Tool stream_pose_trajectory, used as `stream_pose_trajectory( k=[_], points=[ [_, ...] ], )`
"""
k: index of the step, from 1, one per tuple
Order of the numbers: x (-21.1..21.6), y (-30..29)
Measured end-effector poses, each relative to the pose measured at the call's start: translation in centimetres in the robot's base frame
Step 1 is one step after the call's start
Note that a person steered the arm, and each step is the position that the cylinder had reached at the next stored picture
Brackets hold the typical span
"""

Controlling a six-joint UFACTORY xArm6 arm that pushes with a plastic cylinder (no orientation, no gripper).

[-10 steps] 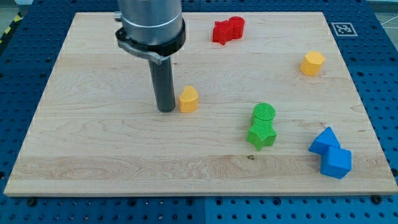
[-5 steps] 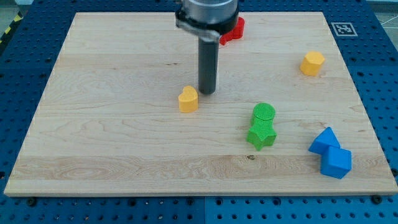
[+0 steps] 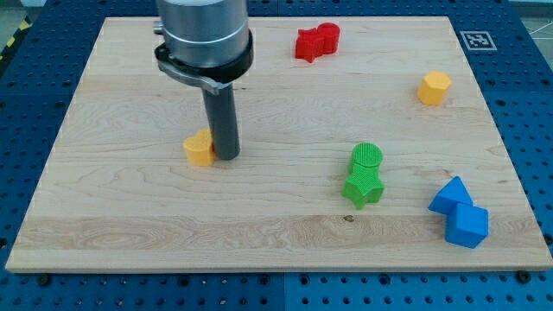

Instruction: Push the yellow heart to the bottom left of the board

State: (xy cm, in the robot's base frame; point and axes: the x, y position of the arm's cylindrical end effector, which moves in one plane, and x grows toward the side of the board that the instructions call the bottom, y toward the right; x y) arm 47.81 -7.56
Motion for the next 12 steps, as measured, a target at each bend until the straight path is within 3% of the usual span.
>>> stream_pose_trajectory(
  k=[4, 7, 8, 12],
  points=[
    [0.2, -5.5],
    [-0.2, -4.1],
    [-3.5, -4.4],
    [-1.0, -9.8]
  ],
)
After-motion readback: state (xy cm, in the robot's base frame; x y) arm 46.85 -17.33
